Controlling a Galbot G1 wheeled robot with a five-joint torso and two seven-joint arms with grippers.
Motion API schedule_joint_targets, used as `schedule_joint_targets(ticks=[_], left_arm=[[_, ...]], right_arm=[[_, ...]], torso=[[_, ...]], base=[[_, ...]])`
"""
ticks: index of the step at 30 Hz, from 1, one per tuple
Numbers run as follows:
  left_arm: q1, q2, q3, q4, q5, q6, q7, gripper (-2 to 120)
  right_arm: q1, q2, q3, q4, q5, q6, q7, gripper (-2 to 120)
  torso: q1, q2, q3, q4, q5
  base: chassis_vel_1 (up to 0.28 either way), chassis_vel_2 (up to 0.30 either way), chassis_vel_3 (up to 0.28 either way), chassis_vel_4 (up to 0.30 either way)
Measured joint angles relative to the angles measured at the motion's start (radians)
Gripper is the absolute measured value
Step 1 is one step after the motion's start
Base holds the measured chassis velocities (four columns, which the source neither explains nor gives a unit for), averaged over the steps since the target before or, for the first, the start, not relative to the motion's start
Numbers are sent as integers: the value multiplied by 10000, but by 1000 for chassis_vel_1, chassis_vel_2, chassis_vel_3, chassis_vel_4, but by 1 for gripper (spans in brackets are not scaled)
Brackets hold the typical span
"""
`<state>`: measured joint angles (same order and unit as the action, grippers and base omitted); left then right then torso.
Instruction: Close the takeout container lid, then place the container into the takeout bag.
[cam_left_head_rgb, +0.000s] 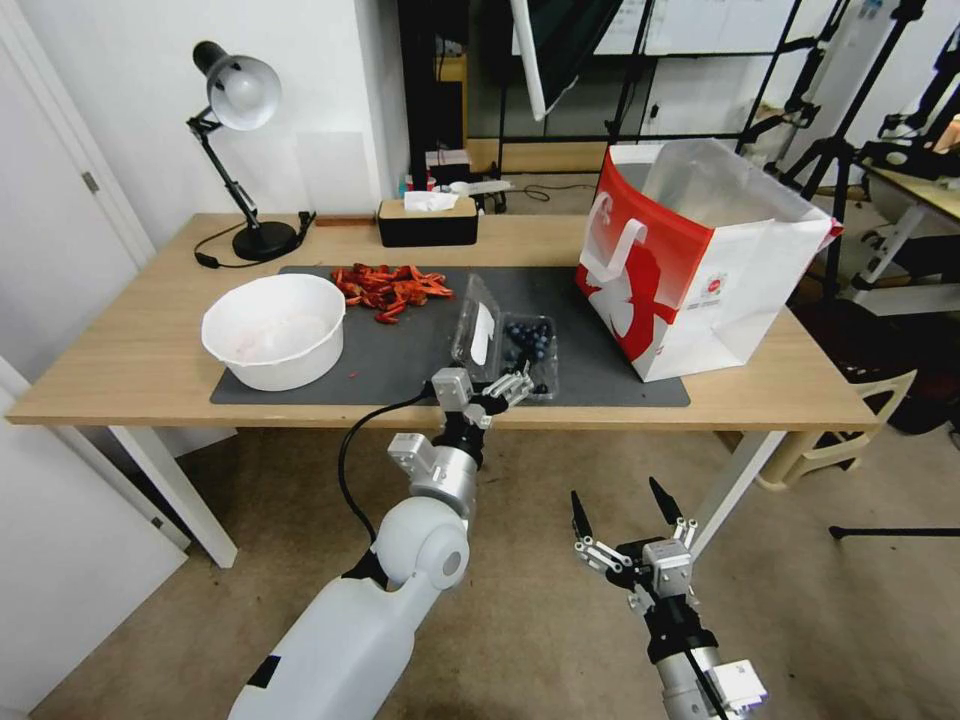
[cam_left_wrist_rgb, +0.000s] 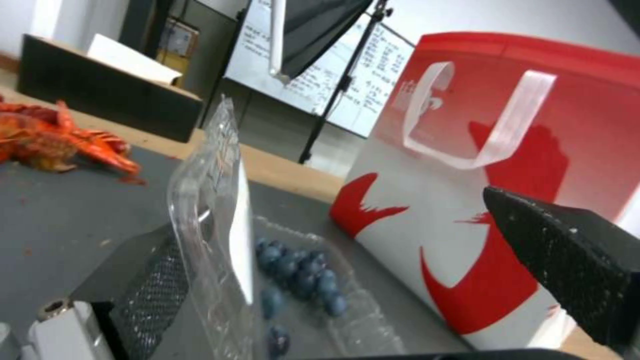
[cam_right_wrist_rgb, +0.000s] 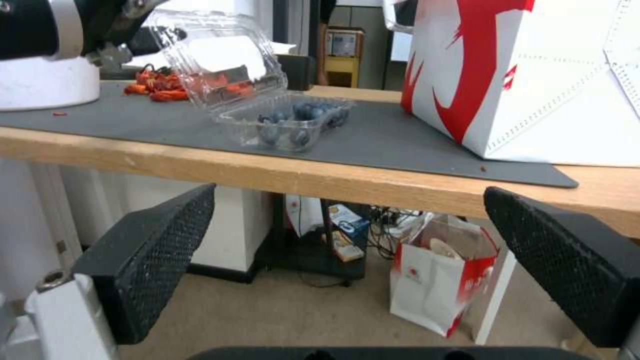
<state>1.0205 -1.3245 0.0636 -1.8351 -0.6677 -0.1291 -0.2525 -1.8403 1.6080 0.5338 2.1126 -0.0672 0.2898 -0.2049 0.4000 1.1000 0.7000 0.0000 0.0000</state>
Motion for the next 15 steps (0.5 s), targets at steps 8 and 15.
schedule_joint_targets(ticks=[8, 15], left_arm=[[-137, 113, 3, -89, -520, 6, 828, 100], [-475, 287, 199, -90, -1332, 458, 1539, 100]], right_arm=[[-13, 0, -12, 32, -41, 18, 0, 100], [-47, 0, -12, 101, -57, 24, 4, 100]], torso=[[0, 0, 0, 0, 0], [0, 0, 0, 0, -1]], base=[[0, 0, 0, 0], [0, 0, 0, 0]])
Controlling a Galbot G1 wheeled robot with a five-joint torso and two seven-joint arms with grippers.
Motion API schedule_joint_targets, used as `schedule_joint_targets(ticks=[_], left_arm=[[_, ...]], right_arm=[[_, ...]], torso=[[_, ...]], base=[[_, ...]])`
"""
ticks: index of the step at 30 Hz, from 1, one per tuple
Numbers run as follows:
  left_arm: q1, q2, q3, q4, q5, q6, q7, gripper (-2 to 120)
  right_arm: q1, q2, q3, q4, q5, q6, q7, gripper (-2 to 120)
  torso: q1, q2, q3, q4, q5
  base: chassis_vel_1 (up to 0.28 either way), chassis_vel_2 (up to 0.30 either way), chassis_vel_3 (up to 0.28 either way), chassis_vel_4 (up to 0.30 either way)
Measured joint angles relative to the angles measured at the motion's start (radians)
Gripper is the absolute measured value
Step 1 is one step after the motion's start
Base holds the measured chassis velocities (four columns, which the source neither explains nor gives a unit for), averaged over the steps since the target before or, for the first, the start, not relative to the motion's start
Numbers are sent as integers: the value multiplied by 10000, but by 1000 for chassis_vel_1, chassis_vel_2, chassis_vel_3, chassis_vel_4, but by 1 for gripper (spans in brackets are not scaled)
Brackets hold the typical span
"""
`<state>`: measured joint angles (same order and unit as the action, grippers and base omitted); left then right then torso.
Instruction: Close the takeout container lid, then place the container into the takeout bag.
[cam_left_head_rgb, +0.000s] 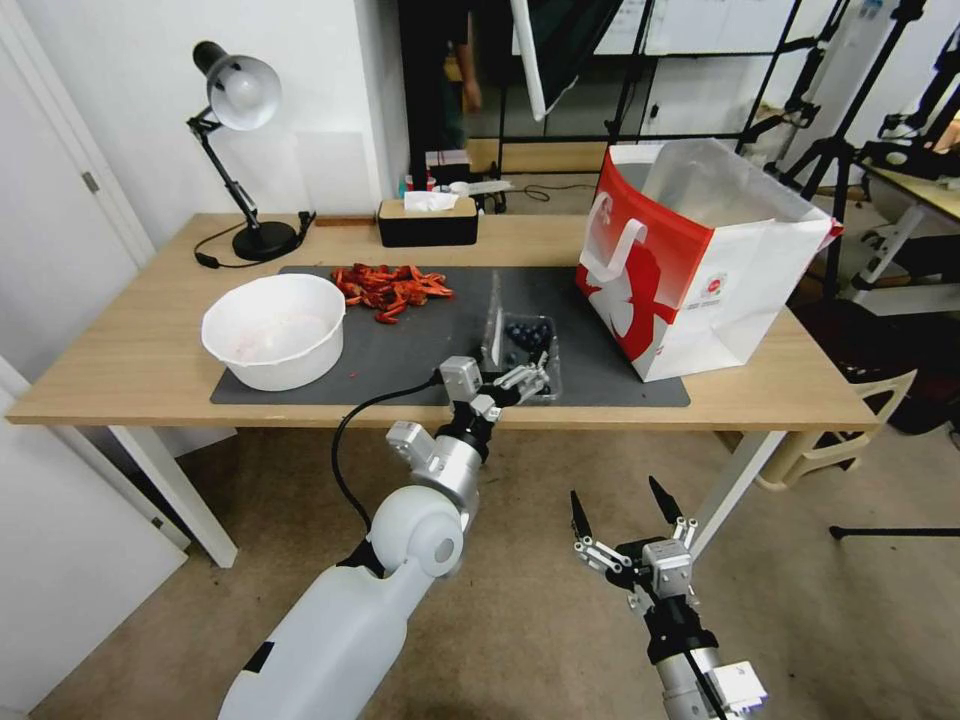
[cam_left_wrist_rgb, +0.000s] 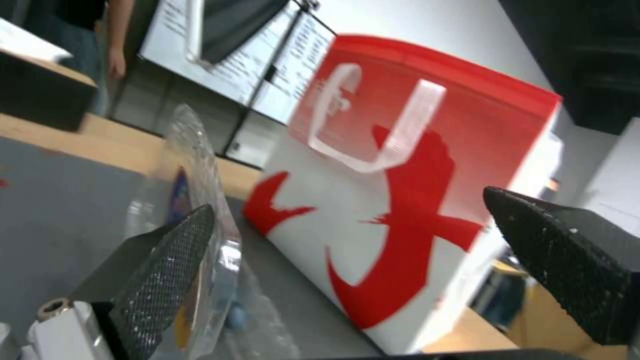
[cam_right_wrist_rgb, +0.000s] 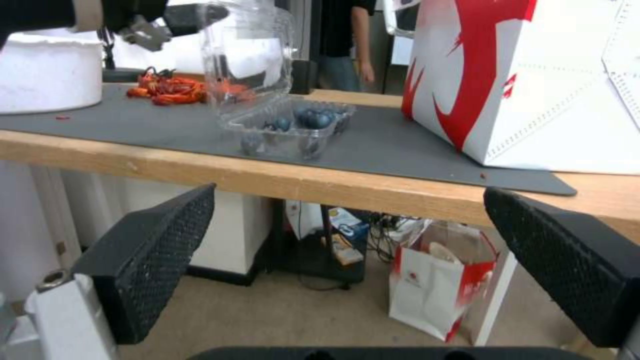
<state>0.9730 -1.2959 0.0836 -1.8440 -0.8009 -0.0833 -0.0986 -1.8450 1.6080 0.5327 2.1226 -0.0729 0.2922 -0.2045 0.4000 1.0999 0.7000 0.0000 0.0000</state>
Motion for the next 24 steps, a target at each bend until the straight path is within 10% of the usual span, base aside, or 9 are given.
schedule_joint_targets(ticks=[24], left_arm=[[-1021, -154, 445, 521, -4067, 1240, -279, 100]], right_arm=[[-48, 0, 13, 60, -42, 24, 29, 100]], torso=[[0, 0, 1, 0, 0]], base=[[0, 0, 0, 0]])
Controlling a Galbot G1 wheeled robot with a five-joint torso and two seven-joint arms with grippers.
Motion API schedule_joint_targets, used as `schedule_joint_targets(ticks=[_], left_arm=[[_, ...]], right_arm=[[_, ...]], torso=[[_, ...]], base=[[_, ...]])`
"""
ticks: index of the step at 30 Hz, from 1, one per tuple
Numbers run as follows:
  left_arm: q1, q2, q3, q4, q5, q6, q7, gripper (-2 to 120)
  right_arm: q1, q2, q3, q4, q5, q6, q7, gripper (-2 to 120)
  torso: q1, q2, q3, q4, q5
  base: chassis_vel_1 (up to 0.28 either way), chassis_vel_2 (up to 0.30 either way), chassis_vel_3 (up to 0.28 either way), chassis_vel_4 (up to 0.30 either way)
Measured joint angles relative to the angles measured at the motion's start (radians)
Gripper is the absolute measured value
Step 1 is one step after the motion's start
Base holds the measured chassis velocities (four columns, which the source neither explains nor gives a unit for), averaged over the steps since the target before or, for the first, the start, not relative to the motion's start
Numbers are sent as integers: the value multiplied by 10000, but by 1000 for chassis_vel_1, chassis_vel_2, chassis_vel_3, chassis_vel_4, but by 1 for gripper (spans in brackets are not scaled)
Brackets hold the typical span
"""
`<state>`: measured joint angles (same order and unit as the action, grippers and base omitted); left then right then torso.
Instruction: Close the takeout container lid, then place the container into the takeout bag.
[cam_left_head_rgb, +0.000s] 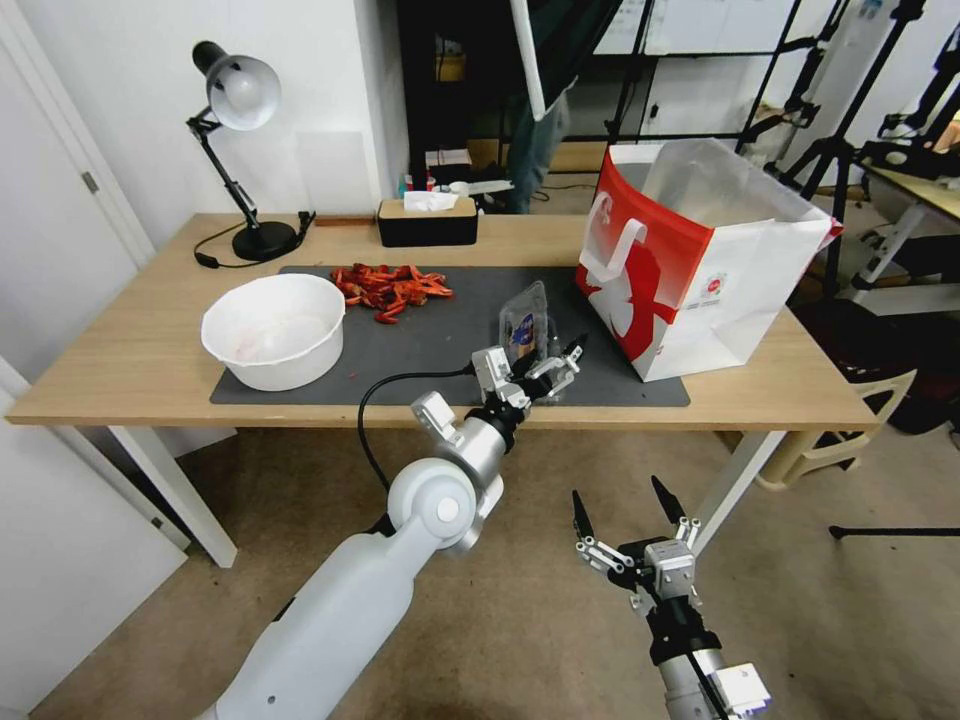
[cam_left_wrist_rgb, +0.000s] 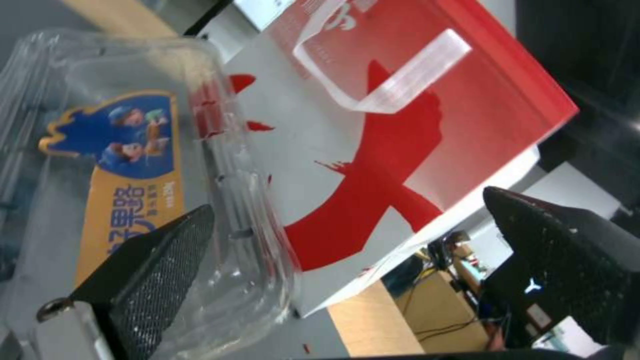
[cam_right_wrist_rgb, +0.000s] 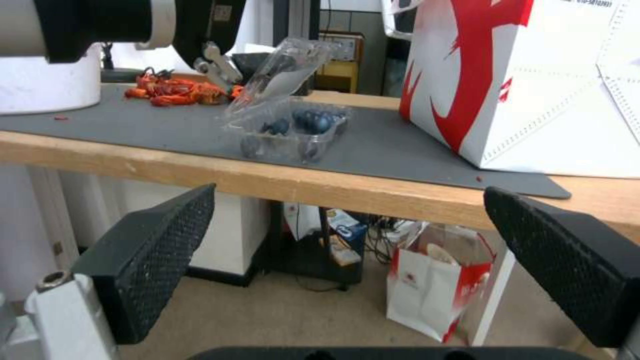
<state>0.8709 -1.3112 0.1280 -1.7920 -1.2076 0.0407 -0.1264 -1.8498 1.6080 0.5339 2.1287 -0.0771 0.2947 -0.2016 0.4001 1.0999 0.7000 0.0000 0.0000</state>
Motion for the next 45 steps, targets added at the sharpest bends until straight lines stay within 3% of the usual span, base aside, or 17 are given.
schedule_joint_targets(ticks=[2, 5, 10, 15, 28, 37, 39, 45], left_arm=[[-61, -42, -44, 4, -400, 105, -154, 100], [-224, -175, -87, 5, -1125, 526, -879, 100], [-337, -272, -100, 158, -1288, 692, -1365, 96], [-376, -287, -90, 212, -1276, 876, -1918, 77], [-353, -250, 49, 246, -830, 921, -2127, 31], [-357, -197, 35, 287, -708, 982, -2201, 0], [-334, -169, 17, 283, -702, 981, -2202, 0], [-316, -127, 9, 262, -685, 978, -2201, 0]], right_arm=[[0, 0, -1, 0, -3, 0, 0, 100], [10, 0, -3, 0, -7, -10, 0, 100], [12, 0, -16, 0, -12, -25, -1, 100], [21, 0, -23, 6, -11, -35, -2, 100], [218, 0, -77, 240, 760, -514, -33, 100], [734, -242, 0, 868, 3520, -1728, -89, 100], [940, -439, 23, 1157, 4900, -2220, -32, 100], [1309, -675, 20, 1506, 6770, -2884, 342, 100]], torso=[[0, 0, 0, 0, 0], [0, 0, 0, 0, 0], [0, 0, 0, 0, 0], [-1, 0, 0, 0, 0], [-1, 0, -1, 0, 0], [-1, 0, -1, 0, 1], [0, 0, -1, 0, 0], [0, 0, -1, 0, 0]], base=[[0, 0, 0, 0], [0, 0, 0, 0], [0, 0, 0, 0], [0, 0, 0, 0], [0, 0, 0, 0], [0, 0, 0, 0], [0, 0, 0, 0], [0, 0, 0, 0]])
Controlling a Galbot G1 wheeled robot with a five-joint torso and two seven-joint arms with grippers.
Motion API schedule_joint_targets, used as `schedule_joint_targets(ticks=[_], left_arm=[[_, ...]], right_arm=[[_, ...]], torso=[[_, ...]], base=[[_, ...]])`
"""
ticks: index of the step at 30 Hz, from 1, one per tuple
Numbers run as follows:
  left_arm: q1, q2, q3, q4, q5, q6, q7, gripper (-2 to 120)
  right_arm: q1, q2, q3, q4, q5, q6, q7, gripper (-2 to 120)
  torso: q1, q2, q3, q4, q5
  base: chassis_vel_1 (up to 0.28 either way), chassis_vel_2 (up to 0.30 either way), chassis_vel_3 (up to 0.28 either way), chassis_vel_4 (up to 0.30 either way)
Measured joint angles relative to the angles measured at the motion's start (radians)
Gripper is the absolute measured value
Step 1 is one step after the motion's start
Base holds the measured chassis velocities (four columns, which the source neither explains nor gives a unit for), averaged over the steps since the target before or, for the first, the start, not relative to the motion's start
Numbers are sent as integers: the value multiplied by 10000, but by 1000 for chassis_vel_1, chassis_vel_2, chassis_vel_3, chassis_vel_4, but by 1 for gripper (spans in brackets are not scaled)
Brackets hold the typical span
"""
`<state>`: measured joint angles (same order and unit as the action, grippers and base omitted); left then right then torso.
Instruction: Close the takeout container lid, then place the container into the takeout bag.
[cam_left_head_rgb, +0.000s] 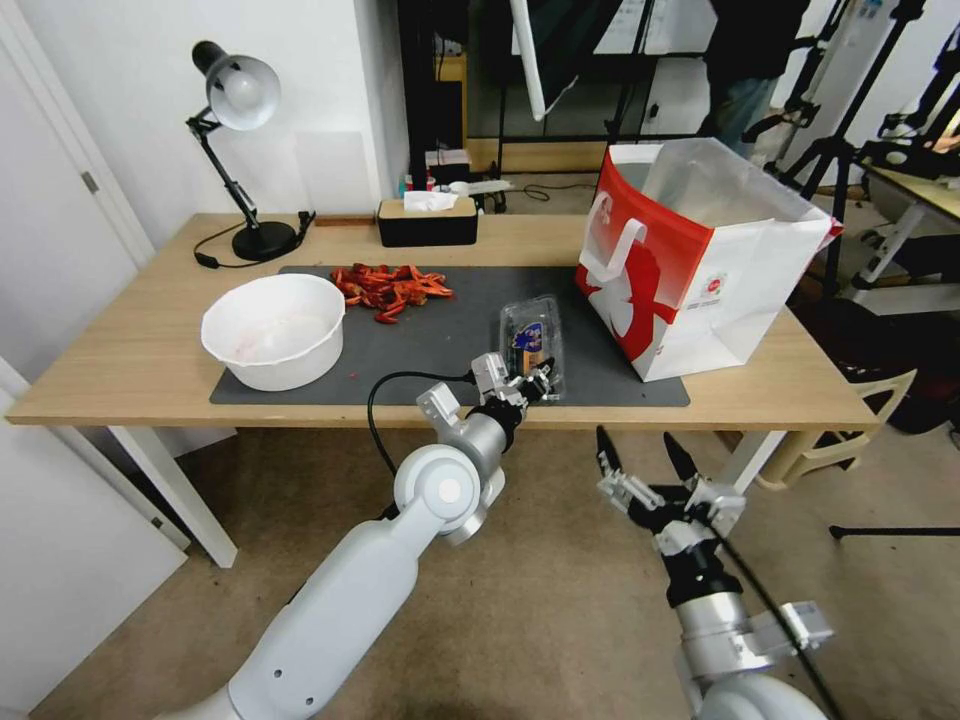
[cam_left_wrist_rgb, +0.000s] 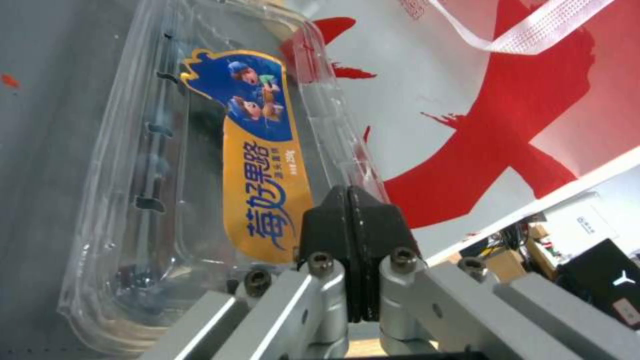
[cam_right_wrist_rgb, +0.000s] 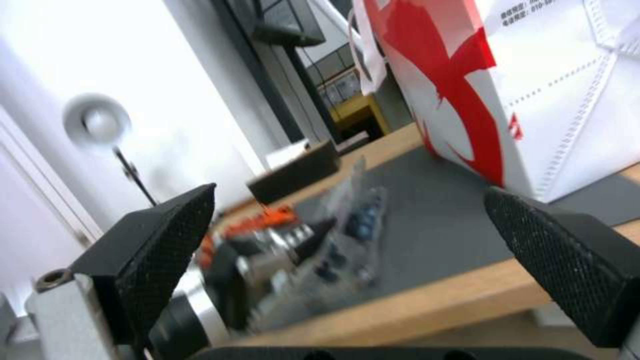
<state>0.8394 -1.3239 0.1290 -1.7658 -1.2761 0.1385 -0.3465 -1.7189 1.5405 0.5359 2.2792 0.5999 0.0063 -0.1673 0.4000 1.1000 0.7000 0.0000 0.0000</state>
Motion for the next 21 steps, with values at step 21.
schedule_joint_targets(ticks=[21], left_arm=[[5, 16, 187, 125, 266, 1, 40, 0]], right_arm=[[2541, -1566, -48, -730, 4716, -1458, 2308, 100]], torso=[[0, 0, 1, 0, 0]], base=[[0, 0, 0, 0]])
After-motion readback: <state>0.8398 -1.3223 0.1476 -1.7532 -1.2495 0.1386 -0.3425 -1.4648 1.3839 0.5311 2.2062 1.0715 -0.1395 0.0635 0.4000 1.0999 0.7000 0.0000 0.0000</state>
